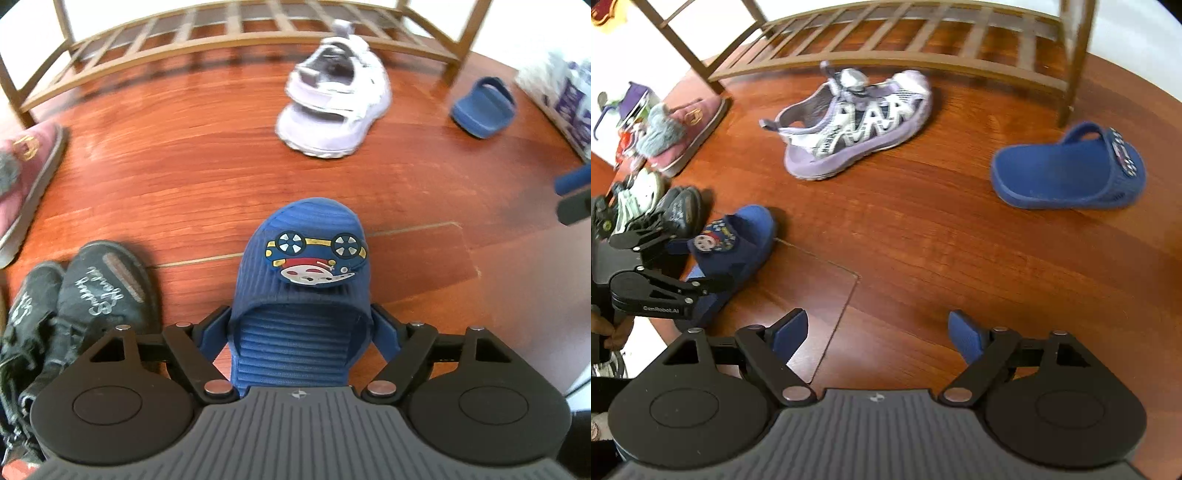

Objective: Organize scattered shoes
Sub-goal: 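Lower the blue slide beside the black boots with the left tool while the right tool grasps the other slide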

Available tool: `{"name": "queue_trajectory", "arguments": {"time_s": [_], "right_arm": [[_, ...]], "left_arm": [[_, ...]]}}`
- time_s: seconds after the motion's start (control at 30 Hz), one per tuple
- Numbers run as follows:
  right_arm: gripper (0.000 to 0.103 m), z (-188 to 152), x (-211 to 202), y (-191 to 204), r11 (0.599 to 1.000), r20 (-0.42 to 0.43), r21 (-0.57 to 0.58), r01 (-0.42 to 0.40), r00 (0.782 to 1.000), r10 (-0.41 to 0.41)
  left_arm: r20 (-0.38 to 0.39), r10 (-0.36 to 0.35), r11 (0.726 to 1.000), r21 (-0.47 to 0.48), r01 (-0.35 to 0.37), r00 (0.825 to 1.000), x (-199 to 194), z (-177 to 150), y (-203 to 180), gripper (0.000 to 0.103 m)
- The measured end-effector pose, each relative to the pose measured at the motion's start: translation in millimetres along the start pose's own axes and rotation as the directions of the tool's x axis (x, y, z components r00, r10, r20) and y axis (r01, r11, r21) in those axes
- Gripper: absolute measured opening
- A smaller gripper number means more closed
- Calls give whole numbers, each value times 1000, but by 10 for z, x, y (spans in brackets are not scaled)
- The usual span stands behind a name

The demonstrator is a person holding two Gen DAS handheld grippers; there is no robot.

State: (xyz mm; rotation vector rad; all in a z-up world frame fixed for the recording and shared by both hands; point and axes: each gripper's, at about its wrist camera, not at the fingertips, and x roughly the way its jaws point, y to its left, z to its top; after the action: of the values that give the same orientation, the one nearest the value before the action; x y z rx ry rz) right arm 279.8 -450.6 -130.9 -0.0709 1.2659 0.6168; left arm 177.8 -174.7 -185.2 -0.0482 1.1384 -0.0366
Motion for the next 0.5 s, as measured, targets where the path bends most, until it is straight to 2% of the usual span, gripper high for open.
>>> {"name": "queue_trajectory", "arguments": {"time_s": [0.1,0.2,0.3,0.4,0.5], "right_arm": [[88,9,13,-83,998,24,49,36,999,-37],[88,60,19,-160,993,51,101,65,996,-71],[89,115,46,-226,988,63,133,78,994,-87],[93,167,75,-282,982,69,160,103,991,-115],[93,245,86,-399,965,86,228,126,985,-149]], "left_arm": [[-7,41,996,-80,-41,999,-11,20,63,79],[-10,55,993,-99,-56,998,-14,36,88,80],[-13,49,995,-91,-50,999,-56,40,71,82],[-15,43,996,-82,-45,999,-99,44,55,87],[-17,38,997,-73,-39,999,-141,48,38,91]]}}
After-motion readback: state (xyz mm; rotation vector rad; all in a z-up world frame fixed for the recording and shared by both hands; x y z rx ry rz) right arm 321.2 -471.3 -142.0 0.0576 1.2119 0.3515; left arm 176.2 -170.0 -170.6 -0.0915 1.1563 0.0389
